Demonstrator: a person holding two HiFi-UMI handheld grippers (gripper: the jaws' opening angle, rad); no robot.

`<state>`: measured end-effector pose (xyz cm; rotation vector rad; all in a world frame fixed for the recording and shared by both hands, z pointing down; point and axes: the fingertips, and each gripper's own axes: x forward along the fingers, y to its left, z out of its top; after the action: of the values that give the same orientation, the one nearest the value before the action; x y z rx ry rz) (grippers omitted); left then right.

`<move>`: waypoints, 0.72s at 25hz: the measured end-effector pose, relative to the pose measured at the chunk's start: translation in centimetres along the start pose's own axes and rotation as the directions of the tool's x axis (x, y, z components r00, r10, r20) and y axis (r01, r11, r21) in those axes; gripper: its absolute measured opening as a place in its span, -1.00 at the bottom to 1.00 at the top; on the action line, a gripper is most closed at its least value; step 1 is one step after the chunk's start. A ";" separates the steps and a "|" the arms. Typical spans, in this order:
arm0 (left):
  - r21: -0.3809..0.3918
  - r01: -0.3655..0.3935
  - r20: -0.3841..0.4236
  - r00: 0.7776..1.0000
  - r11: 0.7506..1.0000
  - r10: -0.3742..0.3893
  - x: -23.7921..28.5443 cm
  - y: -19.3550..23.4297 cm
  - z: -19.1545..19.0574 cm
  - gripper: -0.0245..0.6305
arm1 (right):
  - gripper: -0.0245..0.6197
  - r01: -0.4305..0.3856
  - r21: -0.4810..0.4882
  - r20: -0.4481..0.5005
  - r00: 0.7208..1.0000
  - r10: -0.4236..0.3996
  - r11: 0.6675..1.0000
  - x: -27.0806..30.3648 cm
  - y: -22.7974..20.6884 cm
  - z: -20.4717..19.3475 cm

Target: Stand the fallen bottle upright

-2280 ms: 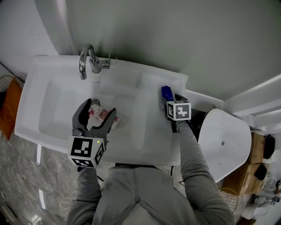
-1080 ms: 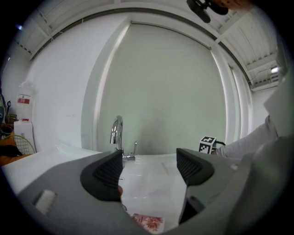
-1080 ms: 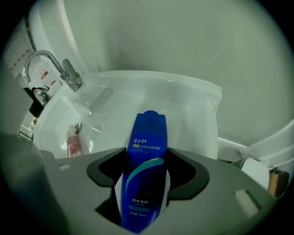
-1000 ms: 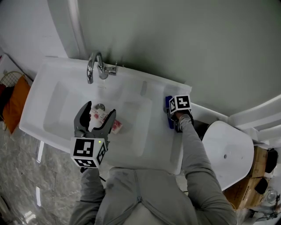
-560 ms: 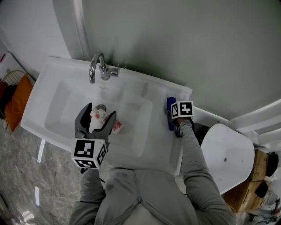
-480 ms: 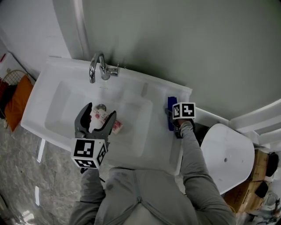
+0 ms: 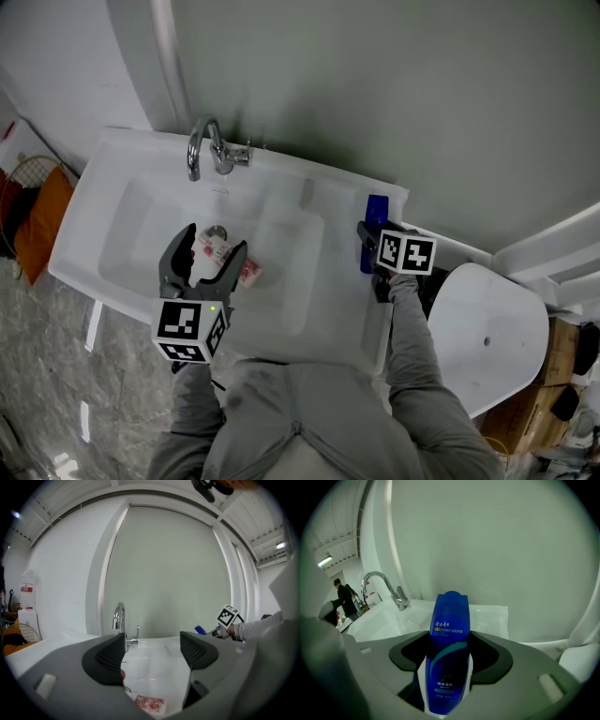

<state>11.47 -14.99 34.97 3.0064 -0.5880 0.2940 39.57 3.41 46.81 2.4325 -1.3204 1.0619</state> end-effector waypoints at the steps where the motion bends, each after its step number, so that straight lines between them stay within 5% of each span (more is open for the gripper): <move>1: 0.004 0.000 -0.002 1.000 1.000 0.000 0.0 -0.1 0.0 0.36 | -0.07 -0.007 0.000 0.036 0.999 0.007 1.000 -0.1 0.2 0.8; 6: 0.024 -0.014 -0.021 1.000 1.000 0.015 -0.3 0.0 -0.2 0.36 | -0.07 -0.012 0.001 0.257 0.966 0.011 1.000 -0.1 1.1 4.6; 11: 0.038 -0.043 -0.056 0.997 0.998 0.045 -0.2 1.0 -0.6 0.36 | -0.07 0.002 -0.005 0.467 0.884 0.000 1.000 0.8 1.7 7.5; 18: 0.073 -0.065 -0.126 0.989 0.995 0.074 0.1 1.8 -1.6 0.36 | -0.07 0.035 0.032 0.607 0.793 -0.047 0.999 2.6 1.5 9.9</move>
<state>10.60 -16.59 36.57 3.0064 -0.6852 0.5179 44.29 -3.81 41.08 2.9348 -1.3954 0.2541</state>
